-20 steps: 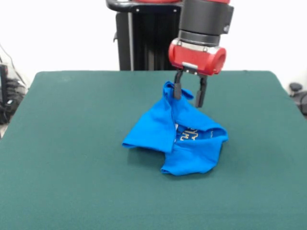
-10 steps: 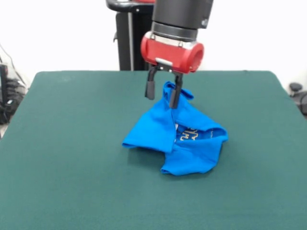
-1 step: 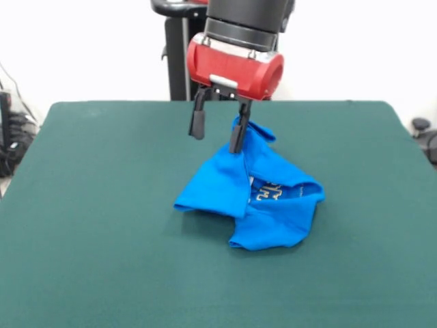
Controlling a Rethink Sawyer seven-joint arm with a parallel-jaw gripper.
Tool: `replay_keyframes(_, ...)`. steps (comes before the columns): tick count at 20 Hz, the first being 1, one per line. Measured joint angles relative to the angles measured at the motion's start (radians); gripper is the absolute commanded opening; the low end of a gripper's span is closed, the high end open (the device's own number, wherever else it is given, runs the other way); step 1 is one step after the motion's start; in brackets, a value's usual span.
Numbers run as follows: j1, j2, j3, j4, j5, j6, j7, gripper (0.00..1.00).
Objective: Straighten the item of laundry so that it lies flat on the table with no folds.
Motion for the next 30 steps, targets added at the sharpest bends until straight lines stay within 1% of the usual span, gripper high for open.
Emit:
replay_keyframes(2,0.003,0.001,0.000,-0.016,-0.021,0.006,0.000,1.00)
replay_keyframes(3,0.005,0.002,0.001,-0.035,-0.050,0.008,0.000,1.00)
replay_keyframes(7,0.001,0.002,0.005,-0.051,-0.088,0.008,0.000,1.00)
replay_keyframes(10,-0.011,0.002,0.015,-0.055,-0.117,0.008,0.000,1.00)
replay_keyframes(13,-0.043,0.007,0.043,-0.056,-0.150,0.008,0.000,1.00)
replay_keyframes(20,-0.094,0.042,0.087,-0.056,-0.192,0.008,0.000,1.00)
replay_keyframes(22,-0.108,0.066,0.102,-0.056,-0.204,0.008,0.000,1.00)
replay_keyframes(30,-0.114,0.094,0.146,-0.048,-0.207,0.008,0.000,1.00)
